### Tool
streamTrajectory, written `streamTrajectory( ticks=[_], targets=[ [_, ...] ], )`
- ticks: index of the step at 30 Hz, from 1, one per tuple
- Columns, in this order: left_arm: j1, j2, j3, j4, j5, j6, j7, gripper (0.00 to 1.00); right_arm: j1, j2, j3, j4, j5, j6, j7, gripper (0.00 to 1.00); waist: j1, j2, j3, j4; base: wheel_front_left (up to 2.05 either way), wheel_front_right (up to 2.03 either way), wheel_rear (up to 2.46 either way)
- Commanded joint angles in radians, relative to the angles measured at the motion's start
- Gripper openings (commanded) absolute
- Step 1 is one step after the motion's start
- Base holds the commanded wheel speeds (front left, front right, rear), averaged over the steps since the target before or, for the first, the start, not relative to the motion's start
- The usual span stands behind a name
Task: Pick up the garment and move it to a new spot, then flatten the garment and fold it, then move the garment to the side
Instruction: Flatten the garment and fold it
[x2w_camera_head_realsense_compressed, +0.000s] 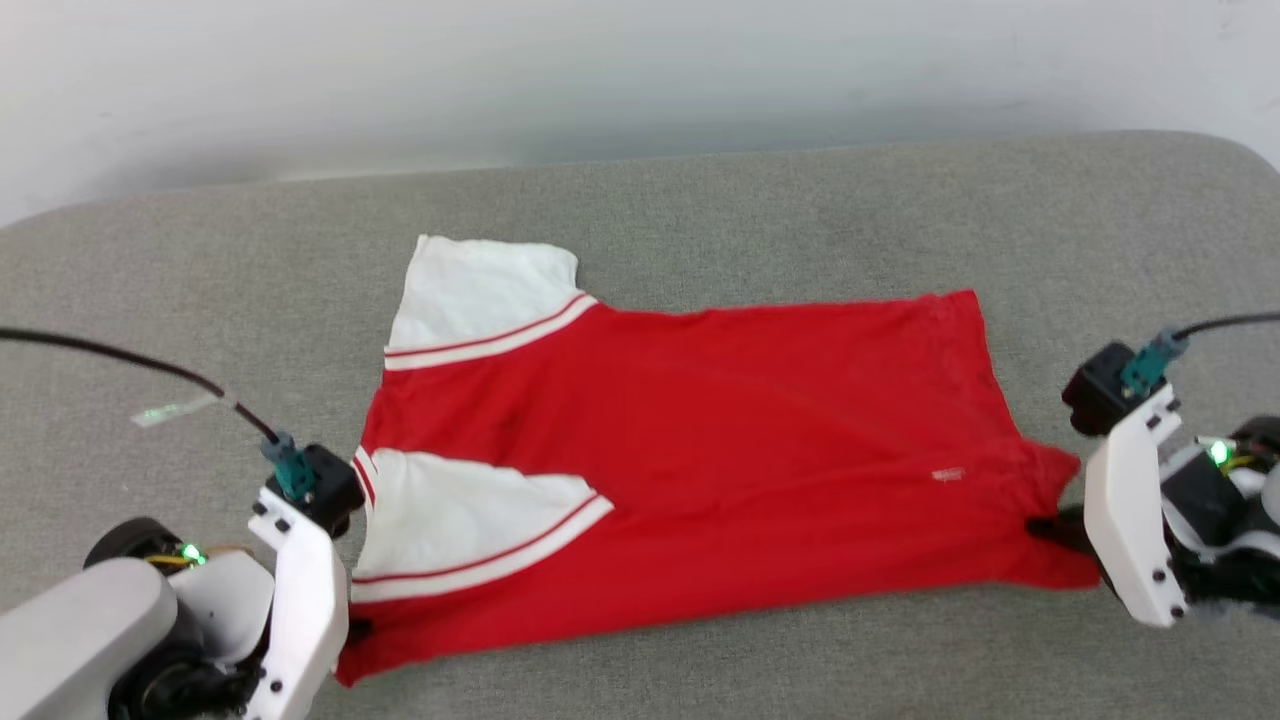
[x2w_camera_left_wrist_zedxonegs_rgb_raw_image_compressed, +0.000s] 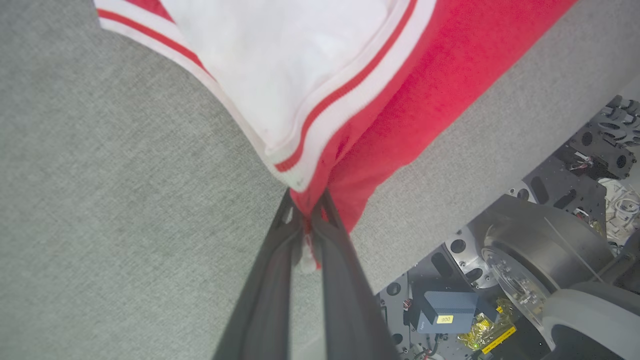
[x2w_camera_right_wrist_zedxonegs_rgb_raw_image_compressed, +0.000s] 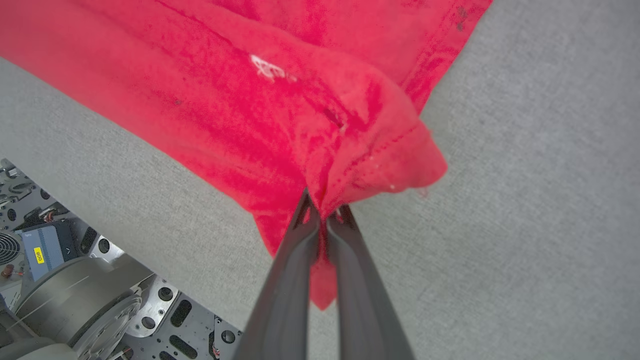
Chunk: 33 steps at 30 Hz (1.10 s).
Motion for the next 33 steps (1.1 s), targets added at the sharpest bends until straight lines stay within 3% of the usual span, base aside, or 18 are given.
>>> streamTrajectory(
  ticks=[1,7,12,13,14,15,22,26,33],
  targets=[
    [0.029,0.008,-0.007,-0.014,-0.005,0.008,-0.004,0.0,0.029,-0.022,0.012,-0.02,0.01,-0.001,0.009,0.0,0.0,0.0,-0.009,0.0,0.0,0.0,0.0],
    [0.089,0.015,-0.032,-0.026,-0.018,0.033,-0.018,0.0,0.107,-0.052,0.032,-0.041,0.031,-0.001,0.001,0.0,0.0,0.0,-0.004,0.0,0.0,0.0,0.0],
    [0.116,0.001,-0.048,0.0,-0.011,0.037,-0.03,0.0,0.144,-0.02,0.043,-0.003,0.016,-0.001,-0.013,0.0,0.0,0.0,0.012,-0.004,0.0,0.0,0.0],
    [0.119,-0.004,-0.051,0.009,-0.004,0.038,-0.037,0.08,0.151,-0.01,0.043,0.01,0.015,-0.001,-0.017,0.08,0.0,0.0,0.014,-0.004,0.0,0.0,0.0],
    [0.118,-0.009,-0.053,0.017,0.006,0.039,-0.045,1.0,0.152,-0.001,0.038,0.019,0.013,-0.001,-0.026,0.58,0.0,0.0,0.016,-0.004,0.0,0.0,0.0],
    [0.115,-0.013,-0.052,0.023,0.011,0.039,-0.053,1.0,0.152,0.007,0.031,0.03,0.008,-0.001,-0.037,1.0,0.0,0.0,0.017,-0.004,0.0,0.0,0.0],
    [0.042,0.004,0.023,0.01,0.005,0.042,-0.114,1.0,0.116,0.013,-0.041,0.021,-0.054,-0.001,-0.18,1.0,0.0,0.0,-0.003,-0.008,0.0,0.0,0.0],
    [-0.022,0.022,0.077,0.021,0.047,0.049,-0.175,1.0,0.099,0.023,-0.119,0.0,-0.138,-0.001,-0.345,1.0,0.0,0.0,-0.003,-0.02,0.0,0.0,0.0],
    [-0.133,-0.02,0.147,0.102,0.109,0.075,-0.266,1.0,0.15,0.095,-0.328,-0.011,-0.308,-0.001,-0.658,1.0,0.0,0.0,0.044,-0.05,0.0,0.0,0.0]
  ],
)
